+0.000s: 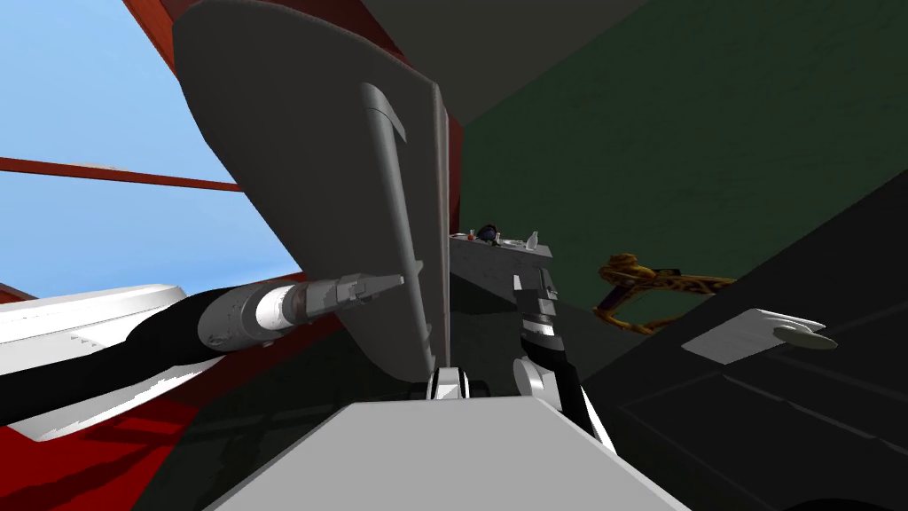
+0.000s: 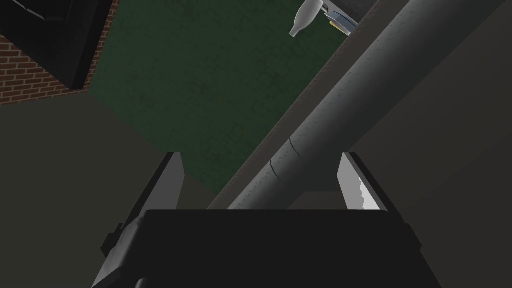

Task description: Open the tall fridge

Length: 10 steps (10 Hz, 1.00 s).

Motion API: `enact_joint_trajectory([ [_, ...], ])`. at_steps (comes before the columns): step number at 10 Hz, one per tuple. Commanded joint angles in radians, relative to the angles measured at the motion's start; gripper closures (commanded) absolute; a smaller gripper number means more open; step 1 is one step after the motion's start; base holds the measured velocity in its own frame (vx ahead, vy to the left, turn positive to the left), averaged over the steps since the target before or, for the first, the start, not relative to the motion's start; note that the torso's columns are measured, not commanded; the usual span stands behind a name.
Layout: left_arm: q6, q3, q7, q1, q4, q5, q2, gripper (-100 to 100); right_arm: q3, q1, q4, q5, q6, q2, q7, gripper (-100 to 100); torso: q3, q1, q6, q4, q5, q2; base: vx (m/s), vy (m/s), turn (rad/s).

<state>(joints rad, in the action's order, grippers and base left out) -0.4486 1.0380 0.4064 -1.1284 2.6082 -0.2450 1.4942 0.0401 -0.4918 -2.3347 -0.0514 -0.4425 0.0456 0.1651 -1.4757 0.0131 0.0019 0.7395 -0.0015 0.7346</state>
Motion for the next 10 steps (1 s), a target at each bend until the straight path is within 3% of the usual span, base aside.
enact_joint_trajectory([
  [1, 0.015, 0.075, 0.044, 0.002, 0.007, -0.032, 0.031, -100, 0.0, 0.0, 0.0, 0.0, 0.0, 0.0, 0.0, 0, -0.001, -0.002, 0.001, 0.0, -0.002, -0.001, -0.017, -0.02, 0.091],
  [2, 0.02, 0.104, 0.06, 0.003, 0.007, -0.045, 0.044, -100, 0.0, 0.0, 0.0, 0.0, 0.0, 0.0, 0.0, 0, -0.001, -0.005, 0.003, 0.002, -0.006, -0.001, -0.016, -0.005, 0.033],
  [4, 0.027, 0.087, 0.054, -0.005, 0.002, -0.041, 0.039, -100, 0.0, 0.0, 0.0, 0.0, 0.0, 0.0, 0.0, 0, -0.002, -0.007, 0.005, 0.003, -0.009, -0.002, -0.005, -0.004, 0.003],
  [5, 0.027, 0.088, 0.056, -0.006, 0.001, -0.04, 0.039, 0, 0.0, 0.0, 0.0, 0.0, 0.0, 0.0, 0.0, 0, -0.001, -0.011, 0.002, 0.001, -0.004, -0.001, 0.0, 0.0, 0.0],
  [10, 0.028, 0.087, 0.056, -0.006, 0.001, -0.04, 0.039, 0, 0.0, 0.0, 0.0, 0.0, 0.0, 0.0, 0.0, 0, 0.0, -0.013, -0.002, -0.001, 0.002, 0.004, 0.0, 0.0, 0.0],
])
